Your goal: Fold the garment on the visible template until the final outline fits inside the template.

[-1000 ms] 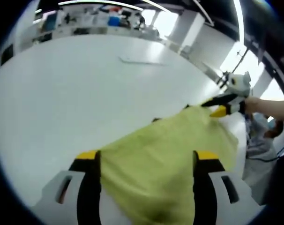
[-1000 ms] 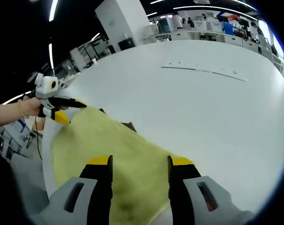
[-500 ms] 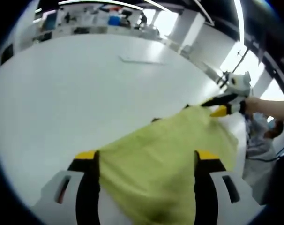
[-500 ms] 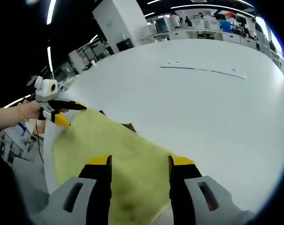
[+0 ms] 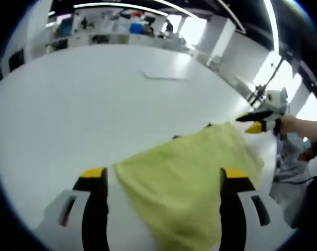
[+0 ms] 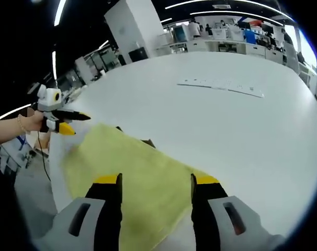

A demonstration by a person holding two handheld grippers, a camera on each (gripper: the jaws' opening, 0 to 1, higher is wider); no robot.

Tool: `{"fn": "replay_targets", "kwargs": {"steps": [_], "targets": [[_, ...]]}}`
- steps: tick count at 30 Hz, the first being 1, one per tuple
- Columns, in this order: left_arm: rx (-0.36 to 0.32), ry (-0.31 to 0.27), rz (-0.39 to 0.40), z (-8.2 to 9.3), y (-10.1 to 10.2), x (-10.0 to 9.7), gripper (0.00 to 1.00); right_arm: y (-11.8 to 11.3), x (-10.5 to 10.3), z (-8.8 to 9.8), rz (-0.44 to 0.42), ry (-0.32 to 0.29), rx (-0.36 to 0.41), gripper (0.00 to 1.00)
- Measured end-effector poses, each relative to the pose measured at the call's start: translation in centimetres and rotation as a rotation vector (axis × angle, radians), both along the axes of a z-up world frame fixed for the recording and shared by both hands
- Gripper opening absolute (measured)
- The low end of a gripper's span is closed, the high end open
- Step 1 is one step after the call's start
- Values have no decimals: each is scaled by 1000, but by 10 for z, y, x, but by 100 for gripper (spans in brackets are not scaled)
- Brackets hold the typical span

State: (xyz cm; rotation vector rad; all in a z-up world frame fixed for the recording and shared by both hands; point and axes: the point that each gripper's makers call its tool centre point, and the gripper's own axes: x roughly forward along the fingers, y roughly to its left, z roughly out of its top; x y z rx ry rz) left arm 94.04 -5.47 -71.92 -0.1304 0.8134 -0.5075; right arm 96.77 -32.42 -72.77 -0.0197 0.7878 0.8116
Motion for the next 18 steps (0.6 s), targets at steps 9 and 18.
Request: {"fn": "replay_targets", "kwargs": {"steps": [9,18], "targets": [[6,-12,21,15,11,-38,91,-7,-35,16,3,-16,-6,61],[11,-34,17,33,19,-75,98,-16,-73,39,-17,-34,15,77]]}}
